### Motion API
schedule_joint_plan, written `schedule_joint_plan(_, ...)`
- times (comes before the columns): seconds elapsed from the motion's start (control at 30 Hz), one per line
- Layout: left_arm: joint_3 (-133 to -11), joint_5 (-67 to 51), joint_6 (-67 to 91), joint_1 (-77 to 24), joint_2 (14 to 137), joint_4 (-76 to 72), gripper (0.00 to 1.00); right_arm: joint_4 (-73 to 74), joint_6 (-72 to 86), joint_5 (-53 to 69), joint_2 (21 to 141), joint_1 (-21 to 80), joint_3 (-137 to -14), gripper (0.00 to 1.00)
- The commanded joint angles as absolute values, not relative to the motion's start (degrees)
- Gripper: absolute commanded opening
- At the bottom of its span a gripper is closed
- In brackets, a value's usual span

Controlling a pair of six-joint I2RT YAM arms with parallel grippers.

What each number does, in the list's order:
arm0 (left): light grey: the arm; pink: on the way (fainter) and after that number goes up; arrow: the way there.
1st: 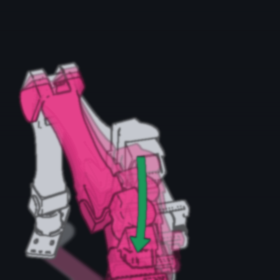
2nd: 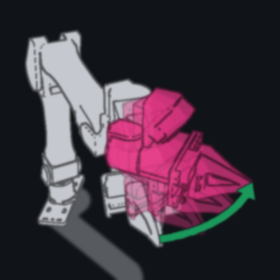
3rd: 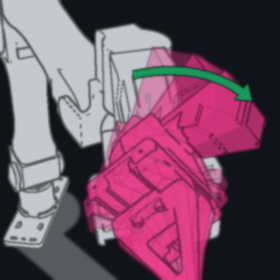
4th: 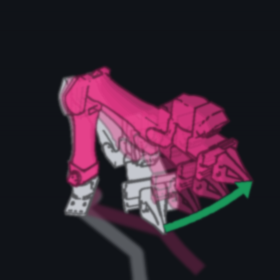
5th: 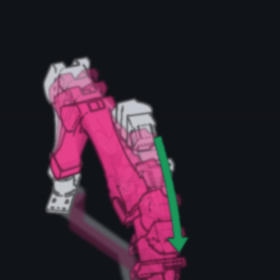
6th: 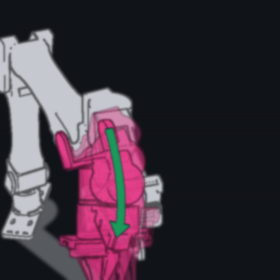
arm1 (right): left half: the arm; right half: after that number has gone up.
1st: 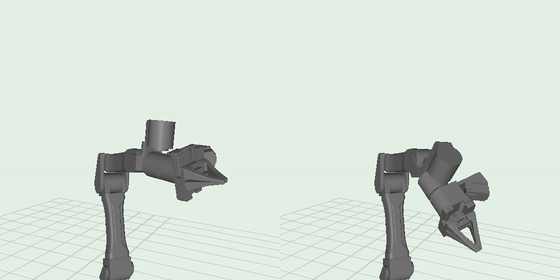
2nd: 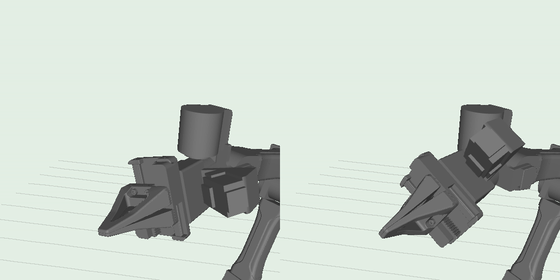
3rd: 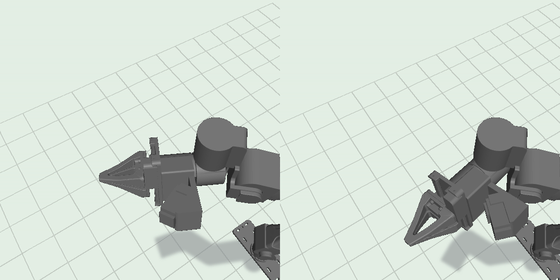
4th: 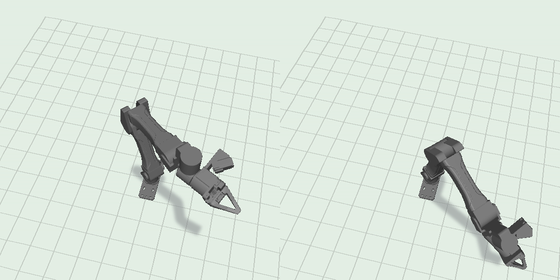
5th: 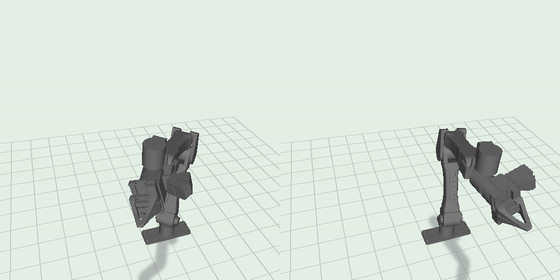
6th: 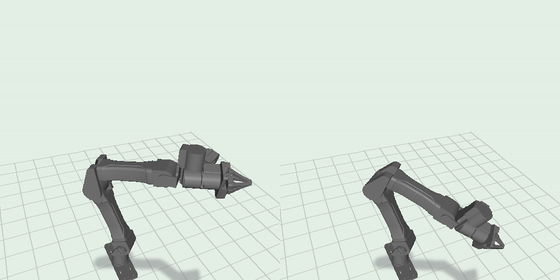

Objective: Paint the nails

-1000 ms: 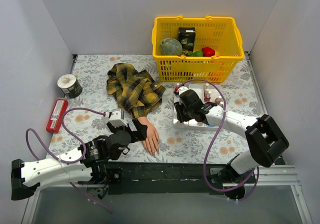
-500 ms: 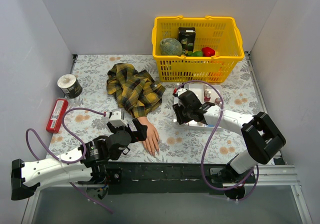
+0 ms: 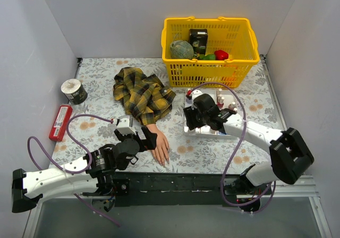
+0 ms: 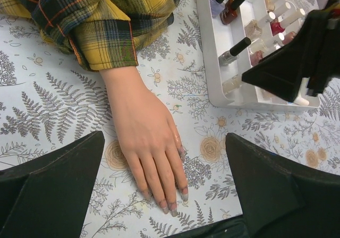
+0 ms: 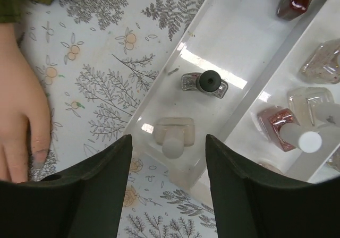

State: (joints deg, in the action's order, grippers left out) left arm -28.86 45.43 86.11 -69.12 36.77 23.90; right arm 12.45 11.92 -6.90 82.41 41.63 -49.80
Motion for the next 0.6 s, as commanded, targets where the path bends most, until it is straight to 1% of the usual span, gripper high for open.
schedule_joint_plan(0.0,-28.74,47.19,85.69,-69.35,37.44,23.29,0.98,10.46,10.82,-6.59,73.32,41.48,-47.74,0.63)
schedule_joint_plan(0.3,-27.07,49.66,87.98,-69.35,33.75,22.94,0.98,4.40,13.18,-15.37,49.86,41.57,-35.78,0.65)
schedule_joint_plan(0.47,-26.02,49.75,88.33,-69.35,31.82,22.06,0.98,0.62,14.94,-20.73,35.54,41.49,-26.12,0.66)
schedule_joint_plan(0.57,-25.32,49.40,88.59,-69.35,31.38,21.53,0.98,0.53,16.34,-23.02,29.28,41.49,-22.25,0.66)
